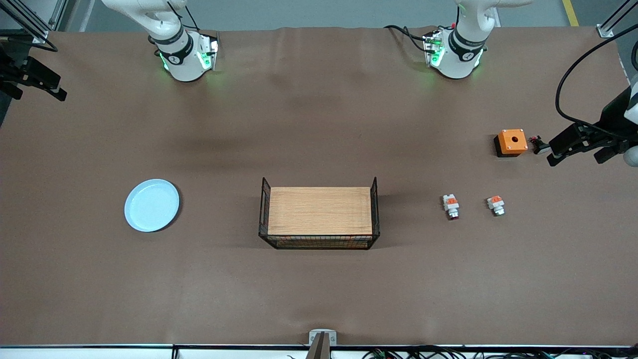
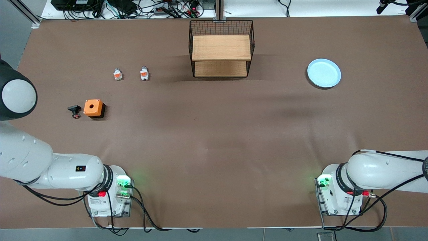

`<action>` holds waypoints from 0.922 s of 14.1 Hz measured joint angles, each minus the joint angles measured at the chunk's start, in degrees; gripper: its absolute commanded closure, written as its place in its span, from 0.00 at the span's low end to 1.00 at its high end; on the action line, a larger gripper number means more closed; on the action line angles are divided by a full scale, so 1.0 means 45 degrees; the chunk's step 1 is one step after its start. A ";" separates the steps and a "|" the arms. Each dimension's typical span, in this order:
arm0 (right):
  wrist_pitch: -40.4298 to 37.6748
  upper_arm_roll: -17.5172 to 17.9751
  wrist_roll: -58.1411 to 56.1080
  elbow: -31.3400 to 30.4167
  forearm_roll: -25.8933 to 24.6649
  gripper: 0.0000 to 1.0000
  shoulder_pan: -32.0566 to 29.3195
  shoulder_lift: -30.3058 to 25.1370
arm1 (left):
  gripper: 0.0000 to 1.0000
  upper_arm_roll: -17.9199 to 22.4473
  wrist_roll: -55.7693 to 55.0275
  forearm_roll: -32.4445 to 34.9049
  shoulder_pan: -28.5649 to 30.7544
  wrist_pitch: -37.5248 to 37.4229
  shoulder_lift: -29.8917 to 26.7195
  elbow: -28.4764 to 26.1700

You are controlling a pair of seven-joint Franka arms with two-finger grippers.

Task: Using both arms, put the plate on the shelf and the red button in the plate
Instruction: 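Reach the left gripper to a red button while the right gripper approaches the plate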

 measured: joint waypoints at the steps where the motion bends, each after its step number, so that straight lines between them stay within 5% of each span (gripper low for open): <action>1: 0.0000 0.0000 0.0000 0.0000 0.0000 0.00 0.0000 0.0000 | 0.00 0.0000 0.0000 0.0000 0.0000 0.0000 0.0000 0.0000; 8: 0.0017 -0.0001 0.0000 0.0005 -0.0001 0.00 0.0000 0.0000 | 0.00 -0.0001 -0.0016 -0.0001 -0.0054 -0.0728 0.0011 -0.0066; 13: 0.0046 -0.0019 0.0000 0.0080 -0.0012 0.00 -0.0001 -0.0001 | 0.00 0.0000 -0.0017 -0.0199 -0.0066 -0.1410 0.0471 -0.1211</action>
